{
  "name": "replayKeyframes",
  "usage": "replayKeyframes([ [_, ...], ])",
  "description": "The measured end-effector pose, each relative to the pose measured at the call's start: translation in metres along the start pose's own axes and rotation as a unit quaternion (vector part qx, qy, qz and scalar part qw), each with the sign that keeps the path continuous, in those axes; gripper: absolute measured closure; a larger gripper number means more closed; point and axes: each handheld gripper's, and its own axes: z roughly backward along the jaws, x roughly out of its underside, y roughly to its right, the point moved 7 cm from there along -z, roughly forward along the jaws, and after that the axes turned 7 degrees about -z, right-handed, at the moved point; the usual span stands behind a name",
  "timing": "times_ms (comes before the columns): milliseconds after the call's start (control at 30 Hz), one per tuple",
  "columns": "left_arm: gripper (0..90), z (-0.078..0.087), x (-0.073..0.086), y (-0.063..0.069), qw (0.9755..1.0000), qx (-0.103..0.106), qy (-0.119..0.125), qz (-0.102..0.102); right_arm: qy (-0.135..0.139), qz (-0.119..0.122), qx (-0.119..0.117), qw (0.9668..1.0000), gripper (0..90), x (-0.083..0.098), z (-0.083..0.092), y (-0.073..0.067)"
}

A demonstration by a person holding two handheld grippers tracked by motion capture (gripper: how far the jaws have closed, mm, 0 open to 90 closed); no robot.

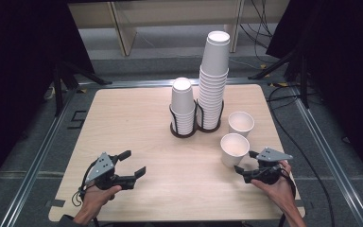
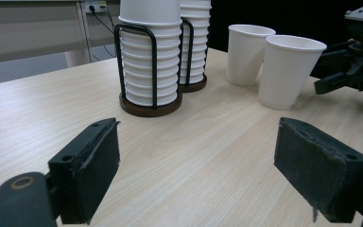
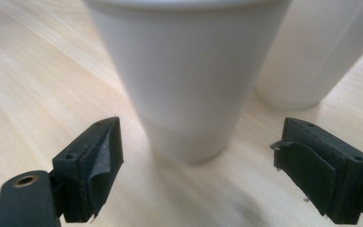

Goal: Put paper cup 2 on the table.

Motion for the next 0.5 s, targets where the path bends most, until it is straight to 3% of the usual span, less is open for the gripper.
replayKeyframes([
  [167,14.6,-0.001,0.001,0.000,1.0000,-0.001,0.007,0.006,-0.008,-0.023,0.005,0.9997,15.4,0.007,0.015,-0.006],
  [200,14.6,-0.002,0.001,0.000,1.0000,0.000,0.008,0.006,0.001,-0.014,0.014,0.9998,15.5,0.006,0.018,-0.006],
  [233,14.6,-0.001,0.001,0.000,1.0000,-0.001,0.007,0.006,-0.005,-0.021,0.002,0.9998,15.5,0.007,0.020,-0.010],
  [300,14.6,-0.001,0.001,-0.001,1.0000,-0.002,0.005,0.006,0.000,-0.018,0.006,0.9998,15.6,0.007,0.023,-0.013],
  [333,14.6,0.000,0.002,-0.002,1.0000,-0.005,-0.004,-0.002,-0.008,-0.021,0.016,0.9996,15.6,0.008,0.026,-0.015],
  [367,14.6,0.000,0.003,-0.002,1.0000,-0.005,-0.005,-0.002,-0.009,-0.005,0.026,0.9996,15.8,0.008,0.027,-0.014],
  [433,14.6,0.000,0.003,-0.002,1.0000,-0.005,-0.005,-0.003,-0.019,-0.020,0.027,0.9993,15.7,0.010,0.029,-0.020],
  [467,14.6,0.000,0.002,-0.002,1.0000,-0.005,-0.004,-0.002,-0.016,-0.005,0.030,0.9994,15.8,0.010,0.031,-0.019],
  [500,14.6,0.000,0.002,-0.002,1.0000,-0.006,-0.004,-0.002,-0.020,-0.012,0.031,0.9992,15.7,0.011,0.032,-0.022],
])
